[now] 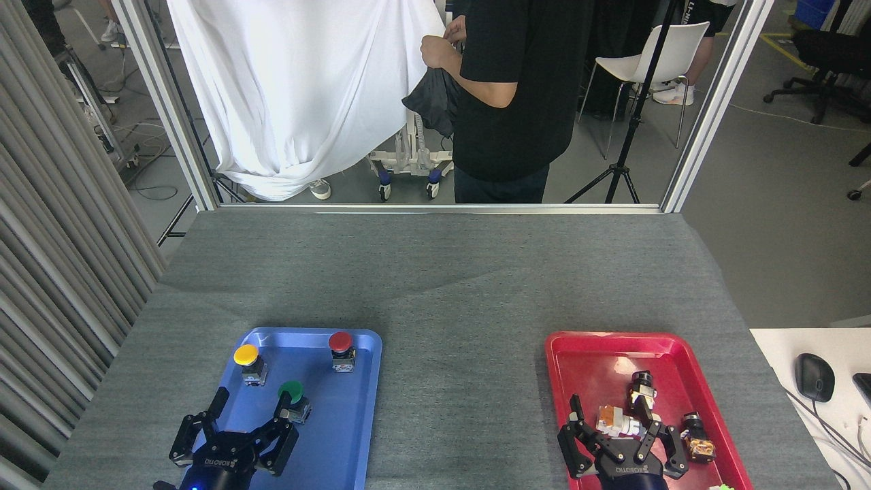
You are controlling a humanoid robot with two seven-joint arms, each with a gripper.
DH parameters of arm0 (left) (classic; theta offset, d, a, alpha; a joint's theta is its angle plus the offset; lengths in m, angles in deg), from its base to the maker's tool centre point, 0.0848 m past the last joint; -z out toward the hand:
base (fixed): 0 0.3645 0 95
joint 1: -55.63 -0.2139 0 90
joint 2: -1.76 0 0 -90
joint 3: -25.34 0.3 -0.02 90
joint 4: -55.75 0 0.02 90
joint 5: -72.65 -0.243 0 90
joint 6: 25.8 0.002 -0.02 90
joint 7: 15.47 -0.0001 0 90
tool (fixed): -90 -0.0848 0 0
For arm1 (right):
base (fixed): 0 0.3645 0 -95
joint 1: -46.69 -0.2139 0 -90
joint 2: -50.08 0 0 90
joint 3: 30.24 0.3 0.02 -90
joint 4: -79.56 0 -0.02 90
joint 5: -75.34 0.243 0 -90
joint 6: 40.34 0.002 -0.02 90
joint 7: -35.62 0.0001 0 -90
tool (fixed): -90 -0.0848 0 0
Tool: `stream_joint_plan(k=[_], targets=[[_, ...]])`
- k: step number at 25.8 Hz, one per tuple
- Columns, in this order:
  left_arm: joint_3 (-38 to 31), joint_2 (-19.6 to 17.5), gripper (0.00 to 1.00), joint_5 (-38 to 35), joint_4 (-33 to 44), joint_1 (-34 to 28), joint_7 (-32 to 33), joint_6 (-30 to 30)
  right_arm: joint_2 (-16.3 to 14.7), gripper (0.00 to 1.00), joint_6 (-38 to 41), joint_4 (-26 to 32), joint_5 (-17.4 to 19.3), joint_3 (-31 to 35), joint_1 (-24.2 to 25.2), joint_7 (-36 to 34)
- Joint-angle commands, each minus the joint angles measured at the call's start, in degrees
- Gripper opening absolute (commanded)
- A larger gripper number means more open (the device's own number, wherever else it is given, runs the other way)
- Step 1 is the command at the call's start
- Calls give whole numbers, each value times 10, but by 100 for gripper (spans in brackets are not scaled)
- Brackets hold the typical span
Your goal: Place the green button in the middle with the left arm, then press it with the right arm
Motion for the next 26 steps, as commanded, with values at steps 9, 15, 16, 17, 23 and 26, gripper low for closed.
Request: stream_joint_plan(k=[9,15,16,17,23,26], targets=[[2,1,99,-3,-9,2,0,4,2,100,0,0,-1,-1,-1,0],[2,2,99,-4,-16,2,0,4,2,100,0,-4,-1,-1,-3,1],[2,2,99,-4,-17,3,0,4,2,100,0,-4,-1,-1,-4,1],[2,2,99,-4,-18,3,0,4,2,100,0,-4,-1,-1,-3,1],[12,1,98,-11,-44,-1,1,1,4,100,0,-4,-1,-1,-4,1],[31,1,97,-52,-89,10,2,4,5,100,0,-4,-1,-1,-4,1]])
